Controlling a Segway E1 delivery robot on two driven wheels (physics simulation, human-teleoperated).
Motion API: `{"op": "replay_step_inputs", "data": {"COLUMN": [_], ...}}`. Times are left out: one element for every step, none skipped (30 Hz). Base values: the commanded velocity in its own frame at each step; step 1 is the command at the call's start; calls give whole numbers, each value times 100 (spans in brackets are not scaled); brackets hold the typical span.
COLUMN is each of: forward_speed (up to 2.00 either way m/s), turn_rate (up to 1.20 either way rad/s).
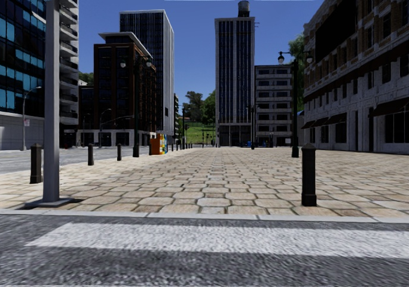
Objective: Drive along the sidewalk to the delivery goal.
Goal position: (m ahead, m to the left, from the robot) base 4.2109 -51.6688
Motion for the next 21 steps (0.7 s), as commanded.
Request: {"op": "replay_step_inputs", "data": {"forward_speed": [200, 200, 200, 200, 200, 200, 200, 200, 200, 200, 200, 200, 200, 200, 200, 200, 200, 200, 200, 200, 200], "turn_rate": [0, 0, 0, 0, 0, 0, 0, 0, 0, 0, 0, 0, 0, 0, 0, 0, 0, 0, 0, 0, 0]}}
